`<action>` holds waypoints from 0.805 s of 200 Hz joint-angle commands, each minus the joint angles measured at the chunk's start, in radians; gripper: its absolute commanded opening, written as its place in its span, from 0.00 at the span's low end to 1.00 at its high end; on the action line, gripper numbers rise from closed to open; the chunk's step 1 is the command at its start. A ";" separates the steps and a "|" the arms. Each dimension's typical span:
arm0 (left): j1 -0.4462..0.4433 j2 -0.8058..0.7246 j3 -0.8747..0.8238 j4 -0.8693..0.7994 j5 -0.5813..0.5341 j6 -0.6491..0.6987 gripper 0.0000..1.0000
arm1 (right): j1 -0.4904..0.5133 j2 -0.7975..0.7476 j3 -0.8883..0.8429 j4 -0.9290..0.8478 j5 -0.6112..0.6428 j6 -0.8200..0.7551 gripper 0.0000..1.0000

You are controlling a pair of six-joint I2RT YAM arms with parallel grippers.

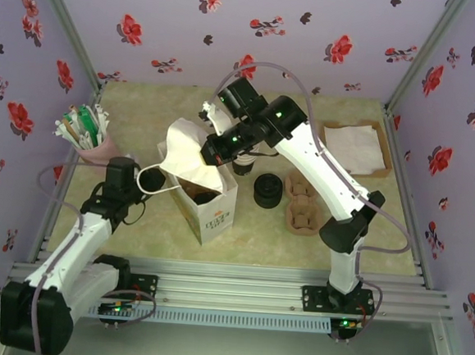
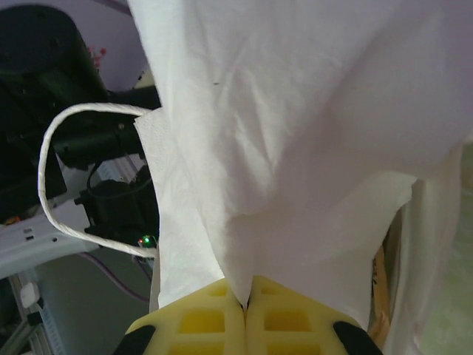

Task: Pack the takeout coffee

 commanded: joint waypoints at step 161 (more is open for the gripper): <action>0.010 0.133 0.043 0.228 0.088 0.048 0.29 | 0.102 0.141 0.171 -0.165 0.400 0.044 0.00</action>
